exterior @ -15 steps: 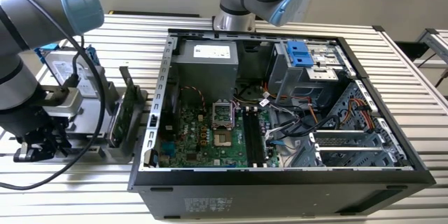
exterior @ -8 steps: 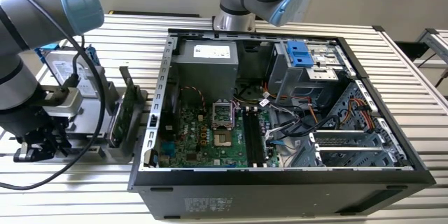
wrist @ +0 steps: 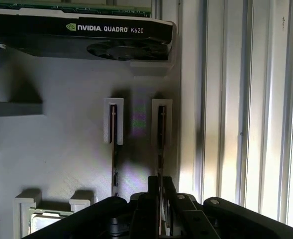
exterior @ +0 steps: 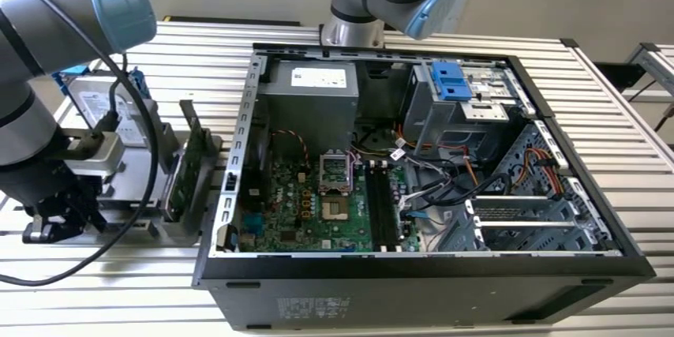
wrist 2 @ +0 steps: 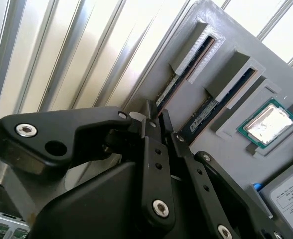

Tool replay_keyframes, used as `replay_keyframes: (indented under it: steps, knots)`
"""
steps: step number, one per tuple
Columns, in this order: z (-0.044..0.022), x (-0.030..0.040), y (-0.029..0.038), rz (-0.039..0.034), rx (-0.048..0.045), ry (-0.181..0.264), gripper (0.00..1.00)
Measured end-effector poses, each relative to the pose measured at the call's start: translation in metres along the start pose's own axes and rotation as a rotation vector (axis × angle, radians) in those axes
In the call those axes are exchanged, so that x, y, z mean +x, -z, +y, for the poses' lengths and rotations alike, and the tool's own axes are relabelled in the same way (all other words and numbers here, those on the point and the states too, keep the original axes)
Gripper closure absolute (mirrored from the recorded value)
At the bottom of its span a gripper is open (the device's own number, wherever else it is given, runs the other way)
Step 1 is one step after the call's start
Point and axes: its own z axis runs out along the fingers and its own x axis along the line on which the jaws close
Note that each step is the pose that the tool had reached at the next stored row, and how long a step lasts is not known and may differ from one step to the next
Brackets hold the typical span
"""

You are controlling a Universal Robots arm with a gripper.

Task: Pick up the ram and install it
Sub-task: 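Pick up the ram and move it above insertion slot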

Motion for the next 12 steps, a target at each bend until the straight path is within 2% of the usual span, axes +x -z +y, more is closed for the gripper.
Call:
replay_keyframes:
  steps: [12]
  knots:
    - [0.0000,0.0000,-0.0004,-0.0001,0.0007,0.000,1.00]
